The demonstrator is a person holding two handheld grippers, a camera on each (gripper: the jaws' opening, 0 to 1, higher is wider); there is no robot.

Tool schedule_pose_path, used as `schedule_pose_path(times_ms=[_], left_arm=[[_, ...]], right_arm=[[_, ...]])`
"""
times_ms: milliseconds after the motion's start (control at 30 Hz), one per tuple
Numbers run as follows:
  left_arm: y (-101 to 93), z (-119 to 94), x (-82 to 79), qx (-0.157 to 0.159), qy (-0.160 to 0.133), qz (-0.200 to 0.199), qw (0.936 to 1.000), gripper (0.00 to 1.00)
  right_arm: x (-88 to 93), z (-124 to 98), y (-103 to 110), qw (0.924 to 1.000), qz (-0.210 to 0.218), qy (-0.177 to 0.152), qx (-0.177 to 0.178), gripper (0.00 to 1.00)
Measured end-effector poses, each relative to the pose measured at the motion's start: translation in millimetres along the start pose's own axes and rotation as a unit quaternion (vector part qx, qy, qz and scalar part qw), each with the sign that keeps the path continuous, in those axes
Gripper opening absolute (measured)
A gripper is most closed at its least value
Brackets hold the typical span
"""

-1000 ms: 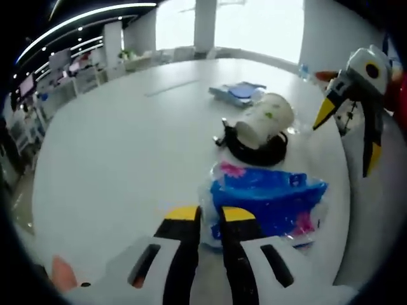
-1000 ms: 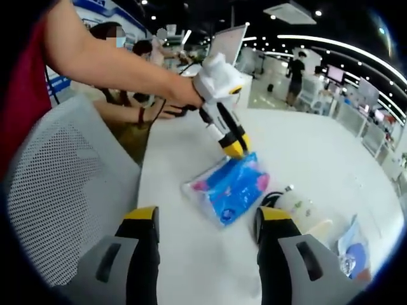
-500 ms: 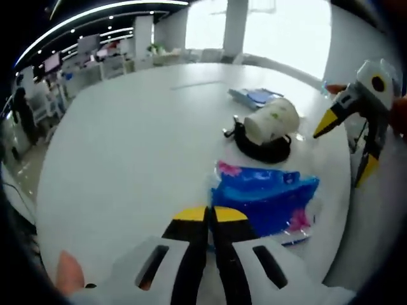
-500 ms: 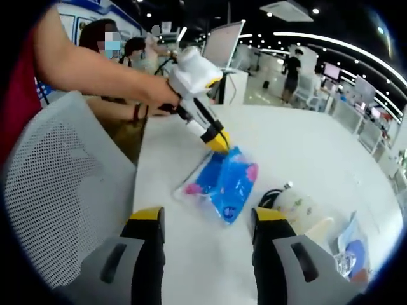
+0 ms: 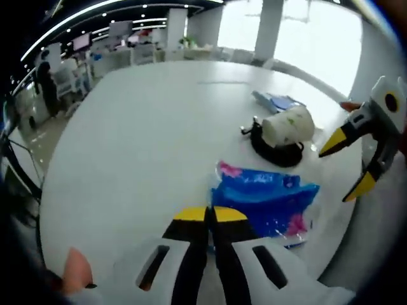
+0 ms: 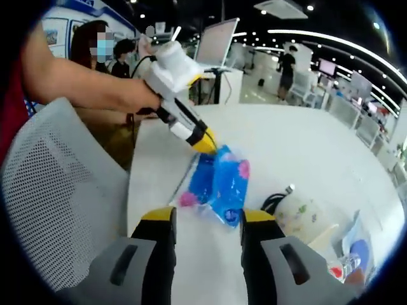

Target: Arrange the tabletop items into an orderly group along one side of the table until the central work area is clear of visible clutter.

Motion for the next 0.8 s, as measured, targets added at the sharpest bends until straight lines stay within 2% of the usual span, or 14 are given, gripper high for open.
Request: schedule_pose_path(times_ms=[500, 800], left_arm=[[-5.1, -2, 4.9, -0.003, 0.002, -0.017, 0.9998, 0.00], [-8.7, -5, 5.9, 0.001, 0.000, -0.014, 0.9999, 0.00]], right_arm=[[10.3, 24, 2, 0.9994, 0.014, 0.029, 0.014, 0.24], [14.8, 24, -1, 0.9988, 0.005, 0.042, 0.023, 0.20]])
Point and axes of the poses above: the point that each gripper's makers call its tool centre point, and the gripper's own axes: z roughly forward along the fingers, y roughly to its left, x roughly out of its underside, the point moved 4 cm from there along -z, roughly backward along the fingers, and after that the axes turned 14 degrees about z, right-handed, at the moved point
